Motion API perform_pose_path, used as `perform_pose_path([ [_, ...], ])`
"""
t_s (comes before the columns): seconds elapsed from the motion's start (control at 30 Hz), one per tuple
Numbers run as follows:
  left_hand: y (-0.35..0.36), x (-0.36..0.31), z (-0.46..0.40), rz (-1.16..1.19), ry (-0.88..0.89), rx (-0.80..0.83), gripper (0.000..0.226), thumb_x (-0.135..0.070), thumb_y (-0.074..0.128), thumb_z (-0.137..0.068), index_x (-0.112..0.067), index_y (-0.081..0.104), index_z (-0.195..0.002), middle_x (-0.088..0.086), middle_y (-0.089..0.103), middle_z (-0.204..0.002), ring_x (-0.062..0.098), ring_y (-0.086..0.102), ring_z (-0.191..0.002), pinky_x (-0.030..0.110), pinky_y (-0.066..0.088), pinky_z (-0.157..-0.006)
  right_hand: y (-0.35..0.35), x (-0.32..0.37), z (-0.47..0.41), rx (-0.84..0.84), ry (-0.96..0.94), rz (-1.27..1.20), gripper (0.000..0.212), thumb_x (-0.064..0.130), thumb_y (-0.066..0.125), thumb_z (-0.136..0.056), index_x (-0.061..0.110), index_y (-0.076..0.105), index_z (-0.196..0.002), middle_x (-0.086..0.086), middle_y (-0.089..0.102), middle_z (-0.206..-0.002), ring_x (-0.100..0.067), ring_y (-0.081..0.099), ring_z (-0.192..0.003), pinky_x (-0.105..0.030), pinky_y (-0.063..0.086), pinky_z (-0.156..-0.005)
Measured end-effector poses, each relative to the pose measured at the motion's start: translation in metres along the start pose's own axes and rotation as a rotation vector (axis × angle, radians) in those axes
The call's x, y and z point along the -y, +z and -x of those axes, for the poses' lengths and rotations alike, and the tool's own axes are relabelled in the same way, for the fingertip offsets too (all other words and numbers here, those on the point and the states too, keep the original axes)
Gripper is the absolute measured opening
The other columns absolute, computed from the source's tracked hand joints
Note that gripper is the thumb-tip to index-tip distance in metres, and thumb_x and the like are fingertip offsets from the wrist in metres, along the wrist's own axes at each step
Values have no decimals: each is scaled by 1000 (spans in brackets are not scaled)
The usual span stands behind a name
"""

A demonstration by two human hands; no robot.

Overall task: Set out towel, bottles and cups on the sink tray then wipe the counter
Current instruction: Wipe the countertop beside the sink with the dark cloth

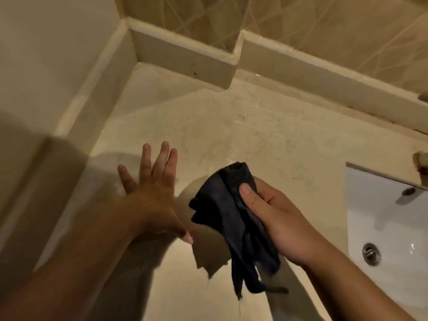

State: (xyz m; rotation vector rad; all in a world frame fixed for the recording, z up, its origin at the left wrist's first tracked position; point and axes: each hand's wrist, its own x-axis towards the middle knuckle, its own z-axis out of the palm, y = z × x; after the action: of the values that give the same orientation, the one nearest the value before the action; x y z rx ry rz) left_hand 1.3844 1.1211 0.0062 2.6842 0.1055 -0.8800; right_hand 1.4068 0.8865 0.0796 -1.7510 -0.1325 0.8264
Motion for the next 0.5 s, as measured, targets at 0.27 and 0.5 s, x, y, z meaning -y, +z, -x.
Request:
perform_pose_path([
  [0.27,24,-11,14,-74,-86,-93,180,-103,18,5,-15,-46,-138,7,-44,-151,35,-46,-134,71,-4,-107,46,-50,-14,-332,-199,868,50,32,50,-103,25,42,-152,-4,38,-154,-18,30,-138,-26,26,-111],
  [0.5,44,2,13,-83,-9,-257,168,-97,62,-32,-15,-26,-149,9,-32,-160,35,-24,-148,70,-6,-111,99,-41,-85,-314,-463,945,41,24,56,-100,19,54,-140,-6,53,-144,-24,47,-121,-38,40,-100],
])
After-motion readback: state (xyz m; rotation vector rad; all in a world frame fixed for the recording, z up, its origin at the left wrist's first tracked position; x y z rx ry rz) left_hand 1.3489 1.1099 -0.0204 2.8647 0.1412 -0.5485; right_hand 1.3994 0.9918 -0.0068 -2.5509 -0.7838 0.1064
